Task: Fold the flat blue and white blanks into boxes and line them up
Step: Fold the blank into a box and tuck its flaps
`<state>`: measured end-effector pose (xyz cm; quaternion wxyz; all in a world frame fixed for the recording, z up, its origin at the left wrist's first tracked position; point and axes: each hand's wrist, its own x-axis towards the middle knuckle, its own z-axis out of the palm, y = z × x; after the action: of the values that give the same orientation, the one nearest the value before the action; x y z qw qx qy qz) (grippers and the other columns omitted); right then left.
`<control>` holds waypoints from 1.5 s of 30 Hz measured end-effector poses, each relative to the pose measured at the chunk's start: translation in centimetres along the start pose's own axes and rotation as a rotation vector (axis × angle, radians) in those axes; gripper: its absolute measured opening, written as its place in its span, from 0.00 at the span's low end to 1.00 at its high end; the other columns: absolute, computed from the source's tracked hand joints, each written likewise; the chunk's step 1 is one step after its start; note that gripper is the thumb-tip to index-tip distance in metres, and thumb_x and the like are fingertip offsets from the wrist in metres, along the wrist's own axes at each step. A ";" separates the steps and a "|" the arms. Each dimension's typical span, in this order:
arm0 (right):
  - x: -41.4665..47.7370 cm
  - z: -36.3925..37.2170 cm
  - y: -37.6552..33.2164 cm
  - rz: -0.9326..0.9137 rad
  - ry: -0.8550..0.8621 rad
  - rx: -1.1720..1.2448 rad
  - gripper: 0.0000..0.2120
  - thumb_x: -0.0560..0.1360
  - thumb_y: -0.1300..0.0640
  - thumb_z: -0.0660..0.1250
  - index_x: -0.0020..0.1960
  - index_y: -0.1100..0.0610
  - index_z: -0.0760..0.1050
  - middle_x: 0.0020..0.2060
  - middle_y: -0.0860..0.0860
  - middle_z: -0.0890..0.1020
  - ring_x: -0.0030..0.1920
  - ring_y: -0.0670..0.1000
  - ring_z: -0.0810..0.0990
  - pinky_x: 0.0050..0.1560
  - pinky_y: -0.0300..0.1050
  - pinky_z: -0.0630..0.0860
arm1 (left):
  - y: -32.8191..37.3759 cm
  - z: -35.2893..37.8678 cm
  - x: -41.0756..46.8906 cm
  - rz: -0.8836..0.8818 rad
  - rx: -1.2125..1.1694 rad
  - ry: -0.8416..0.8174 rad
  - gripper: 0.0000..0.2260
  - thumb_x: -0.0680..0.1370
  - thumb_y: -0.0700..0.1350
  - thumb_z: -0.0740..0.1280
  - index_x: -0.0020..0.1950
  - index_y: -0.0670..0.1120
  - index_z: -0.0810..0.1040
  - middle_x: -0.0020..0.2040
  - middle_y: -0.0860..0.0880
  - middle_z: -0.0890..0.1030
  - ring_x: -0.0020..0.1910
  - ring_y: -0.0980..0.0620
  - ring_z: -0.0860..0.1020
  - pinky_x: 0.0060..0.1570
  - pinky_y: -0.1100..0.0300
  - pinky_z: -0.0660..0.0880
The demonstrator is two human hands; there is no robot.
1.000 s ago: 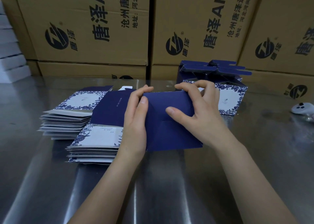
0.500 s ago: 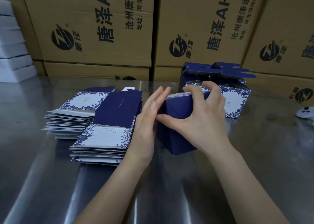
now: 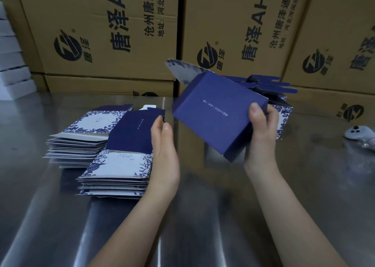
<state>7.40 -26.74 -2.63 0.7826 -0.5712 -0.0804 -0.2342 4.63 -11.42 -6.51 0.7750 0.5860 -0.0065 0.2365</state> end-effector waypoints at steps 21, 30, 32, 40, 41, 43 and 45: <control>0.8 -0.1 2.9 0.240 0.036 -0.135 0.07 0.80 0.56 0.62 0.56 0.49 0.74 0.52 0.53 0.81 0.45 0.51 0.80 0.46 0.46 0.77 | 0.9 -0.5 0.5 -0.182 -0.091 0.210 0.20 0.83 0.58 0.55 0.65 0.48 0.76 0.60 0.52 0.82 0.60 0.53 0.80 0.65 0.51 0.74; -3.0 2.5 -0.3 -0.844 0.070 -0.372 0.12 0.73 0.69 0.57 0.44 0.60 0.77 0.36 0.50 0.77 0.35 0.55 0.77 0.35 0.52 0.75 | -0.1 0.3 -1.0 0.114 0.214 0.171 0.20 0.85 0.53 0.53 0.73 0.48 0.70 0.68 0.54 0.76 0.68 0.59 0.72 0.68 0.63 0.66; -4.1 3.2 -0.5 -0.951 -0.038 -0.433 0.12 0.72 0.71 0.56 0.43 0.66 0.78 0.35 0.55 0.78 0.36 0.54 0.77 0.36 0.47 0.75 | -0.3 0.4 -1.0 0.129 0.253 0.185 0.20 0.85 0.53 0.53 0.73 0.47 0.70 0.67 0.53 0.77 0.66 0.58 0.73 0.65 0.67 0.68; -6.3 5.2 0.3 -0.807 -0.199 -0.560 0.13 0.73 0.69 0.58 0.53 0.67 0.79 0.50 0.57 0.82 0.54 0.53 0.80 0.59 0.44 0.75 | -0.4 0.3 -1.2 0.083 0.322 0.101 0.15 0.85 0.46 0.56 0.71 0.46 0.72 0.63 0.43 0.80 0.62 0.45 0.78 0.62 0.43 0.74; -6.2 5.1 0.3 -0.775 -0.166 -0.553 0.14 0.72 0.71 0.59 0.53 0.66 0.79 0.52 0.56 0.82 0.56 0.53 0.80 0.60 0.44 0.75 | -0.3 0.3 -1.3 0.094 0.334 0.112 0.16 0.85 0.43 0.56 0.72 0.49 0.72 0.64 0.47 0.80 0.63 0.49 0.78 0.64 0.46 0.74; -5.9 4.9 0.1 -0.703 -0.100 -0.509 0.15 0.70 0.73 0.59 0.53 0.65 0.78 0.53 0.56 0.81 0.57 0.52 0.79 0.61 0.46 0.74 | -0.1 0.4 -1.4 0.115 0.341 0.129 0.20 0.82 0.40 0.57 0.73 0.52 0.72 0.66 0.54 0.79 0.65 0.55 0.76 0.66 0.56 0.72; -5.4 4.7 -0.1 -0.651 -0.039 -0.477 0.16 0.70 0.72 0.59 0.53 0.64 0.78 0.53 0.55 0.80 0.58 0.49 0.77 0.61 0.43 0.73 | 0.2 0.4 -1.5 0.110 0.330 0.138 0.22 0.81 0.38 0.57 0.73 0.54 0.72 0.66 0.58 0.78 0.64 0.60 0.75 0.63 0.64 0.71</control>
<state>3.27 -20.89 -3.12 0.5113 -0.6860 -0.2153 -0.4708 3.34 -12.34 -6.67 0.6527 0.6865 0.0536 0.3159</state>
